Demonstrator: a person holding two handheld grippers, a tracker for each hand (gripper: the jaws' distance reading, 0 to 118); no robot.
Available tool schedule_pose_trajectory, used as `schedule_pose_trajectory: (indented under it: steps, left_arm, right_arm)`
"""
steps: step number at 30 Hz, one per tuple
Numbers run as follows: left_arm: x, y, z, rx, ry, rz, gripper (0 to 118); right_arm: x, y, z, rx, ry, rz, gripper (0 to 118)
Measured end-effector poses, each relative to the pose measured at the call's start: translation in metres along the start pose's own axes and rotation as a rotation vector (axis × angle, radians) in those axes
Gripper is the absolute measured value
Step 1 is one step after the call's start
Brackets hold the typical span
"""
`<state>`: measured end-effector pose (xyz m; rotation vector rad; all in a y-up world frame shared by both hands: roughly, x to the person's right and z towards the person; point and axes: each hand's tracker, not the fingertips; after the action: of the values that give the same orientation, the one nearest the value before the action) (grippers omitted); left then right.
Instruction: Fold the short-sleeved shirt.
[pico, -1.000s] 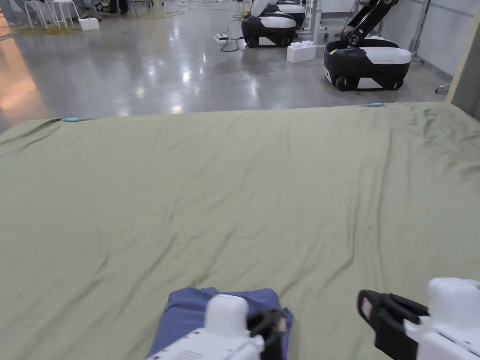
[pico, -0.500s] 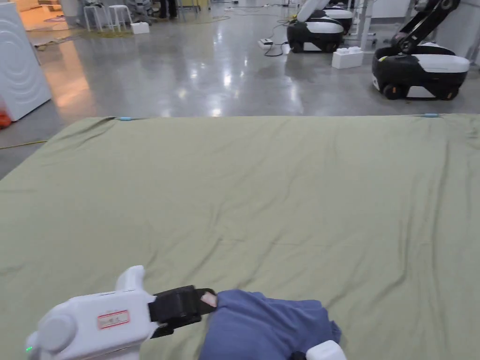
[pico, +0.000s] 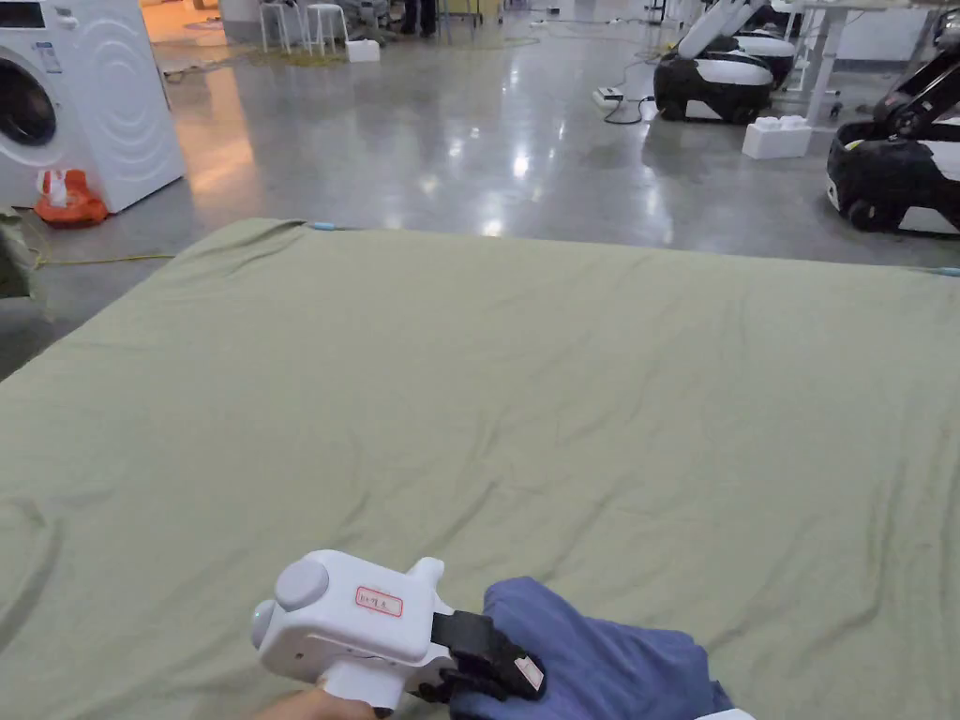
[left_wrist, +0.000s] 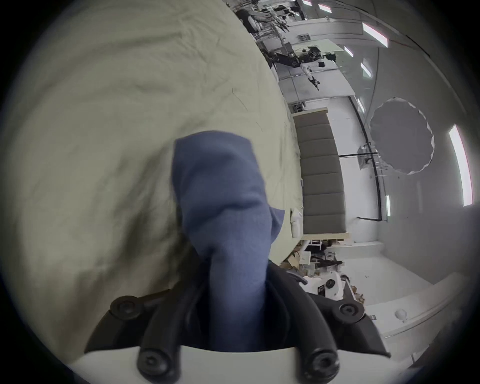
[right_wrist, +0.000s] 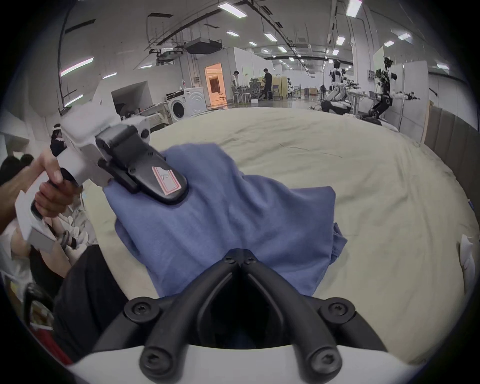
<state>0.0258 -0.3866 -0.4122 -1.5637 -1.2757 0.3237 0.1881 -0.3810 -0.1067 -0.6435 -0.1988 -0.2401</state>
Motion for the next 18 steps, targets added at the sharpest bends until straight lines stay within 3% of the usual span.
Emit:
schedule_pose_trajectory:
  steps: [4,6,11,13,18]
  left_arm:
    - [-0.03,0.005,0.11,0.076,0.02,0.043,17]
    - [-0.063,0.025,0.192,0.147,0.132,0.015,17]
    - [-0.132,0.048,0.378,0.225,0.442,0.101,17]
    - [-0.159,0.065,0.422,0.206,0.616,0.147,17]
    - [-0.188,0.08,0.461,0.154,0.75,0.239,22]
  right_arm:
    - [-0.019,0.02,0.043,0.071,0.037,0.014,2]
    - [-0.027,0.023,0.052,0.066,0.039,0.015,2]
    - [-0.051,0.017,0.045,-0.035,0.02,-0.034,2]
    - [-0.064,0.017,0.036,-0.055,0.015,-0.021,2]
    - [-0.089,0.036,0.031,-0.068,0.03,-0.029,2]
